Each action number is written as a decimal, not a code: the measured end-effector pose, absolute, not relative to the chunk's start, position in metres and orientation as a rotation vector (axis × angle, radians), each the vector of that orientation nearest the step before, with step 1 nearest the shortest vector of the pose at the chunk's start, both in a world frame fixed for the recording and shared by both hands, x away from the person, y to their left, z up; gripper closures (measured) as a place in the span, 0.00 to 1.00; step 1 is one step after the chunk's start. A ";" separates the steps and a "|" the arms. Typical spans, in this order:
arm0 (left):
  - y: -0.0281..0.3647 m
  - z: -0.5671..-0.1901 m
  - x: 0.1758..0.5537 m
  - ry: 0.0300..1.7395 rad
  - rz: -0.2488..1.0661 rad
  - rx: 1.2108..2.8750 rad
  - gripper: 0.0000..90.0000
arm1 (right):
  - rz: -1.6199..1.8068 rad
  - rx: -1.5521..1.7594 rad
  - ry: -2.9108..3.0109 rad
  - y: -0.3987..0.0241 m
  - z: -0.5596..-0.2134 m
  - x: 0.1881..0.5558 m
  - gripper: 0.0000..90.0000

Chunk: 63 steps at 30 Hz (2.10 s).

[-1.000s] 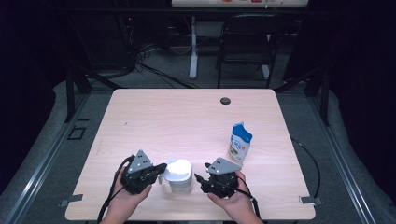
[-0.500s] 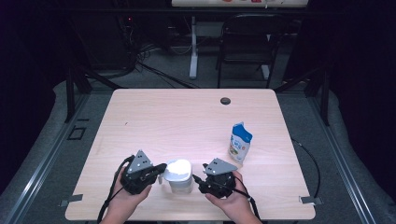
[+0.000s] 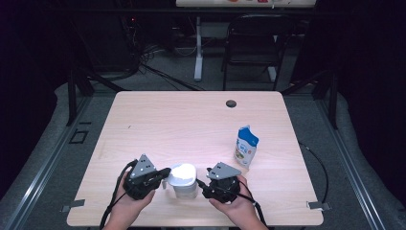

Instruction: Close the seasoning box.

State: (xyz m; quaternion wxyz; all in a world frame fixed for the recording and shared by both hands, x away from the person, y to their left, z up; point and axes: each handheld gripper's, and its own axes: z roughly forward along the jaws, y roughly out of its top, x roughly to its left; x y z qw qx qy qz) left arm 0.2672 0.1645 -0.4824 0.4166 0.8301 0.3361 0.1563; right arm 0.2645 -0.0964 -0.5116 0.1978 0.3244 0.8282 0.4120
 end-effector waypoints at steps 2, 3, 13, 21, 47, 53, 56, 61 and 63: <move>0.165 -0.482 0.267 0.844 0.391 2.083 1.00 | 1.156 0.909 2.314 -0.096 -0.512 0.264 0.54; 0.164 -0.482 0.267 0.844 0.393 2.084 1.00 | 1.153 0.907 2.314 -0.096 -0.511 0.264 0.54; 0.165 -0.482 0.267 0.846 0.395 2.086 1.00 | 1.156 0.896 2.309 -0.094 -0.509 0.264 0.54; 0.165 -0.483 0.267 0.848 0.403 2.086 1.00 | 1.153 0.878 2.307 -0.092 -0.505 0.263 0.53; 0.172 -0.482 0.264 0.879 0.421 2.048 0.84 | 1.158 0.865 2.300 -0.091 -0.500 0.262 0.53; 0.175 -0.482 0.262 0.887 0.421 2.026 0.80 | 1.159 0.864 2.298 -0.090 -0.498 0.262 0.53; 0.177 -0.482 0.260 0.891 0.425 2.021 0.78 | 1.159 0.858 2.298 -0.090 -0.497 0.262 0.53; 0.180 -0.484 0.256 0.888 0.421 2.014 0.78 | 1.158 0.858 2.297 -0.090 -0.496 0.261 0.54; 0.181 -0.484 0.255 0.890 0.421 2.012 0.78 | 1.158 0.857 2.295 -0.090 -0.495 0.261 0.54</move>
